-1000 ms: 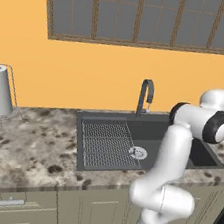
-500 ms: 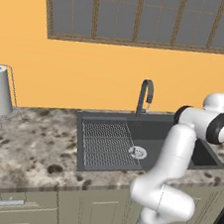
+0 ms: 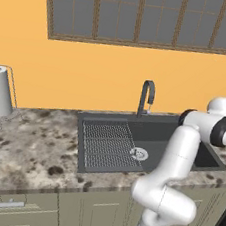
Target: Pick the mug and place it in the sink. Pick the bowl and place it in the open cabinet and then close the cabinet.
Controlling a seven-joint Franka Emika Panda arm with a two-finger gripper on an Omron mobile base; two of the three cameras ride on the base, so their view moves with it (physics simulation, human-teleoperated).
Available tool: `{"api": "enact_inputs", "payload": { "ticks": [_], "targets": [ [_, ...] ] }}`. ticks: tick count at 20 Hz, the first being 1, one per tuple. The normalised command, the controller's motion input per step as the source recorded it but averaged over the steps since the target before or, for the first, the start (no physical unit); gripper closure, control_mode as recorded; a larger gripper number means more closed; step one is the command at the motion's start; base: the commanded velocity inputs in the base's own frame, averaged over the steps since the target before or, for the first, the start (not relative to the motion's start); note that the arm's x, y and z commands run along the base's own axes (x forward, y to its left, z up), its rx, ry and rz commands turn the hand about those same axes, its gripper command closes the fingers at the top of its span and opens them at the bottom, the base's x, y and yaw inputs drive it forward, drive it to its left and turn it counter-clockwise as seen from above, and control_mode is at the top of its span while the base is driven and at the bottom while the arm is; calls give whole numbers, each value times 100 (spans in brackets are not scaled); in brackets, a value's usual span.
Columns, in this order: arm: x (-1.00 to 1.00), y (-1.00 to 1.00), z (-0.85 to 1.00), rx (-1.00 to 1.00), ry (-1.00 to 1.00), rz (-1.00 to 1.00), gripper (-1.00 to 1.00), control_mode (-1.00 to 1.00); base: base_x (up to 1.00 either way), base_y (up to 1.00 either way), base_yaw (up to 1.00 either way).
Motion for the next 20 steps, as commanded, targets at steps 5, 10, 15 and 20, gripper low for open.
{"api": "enact_inputs", "payload": {
  "ticks": [5,10,15,20],
  "targets": [
    [3,-6,-22,0,0,0,-100,-100,0,0,0],
    [10,-14,-18,0,0,0,-100,-100,0,0,0],
    [10,-18,-16,0,0,0,-100,-100,0,0,0],
    [9,-18,-14,1,0,0,-100,-100,0,0,0]
  ]
}}
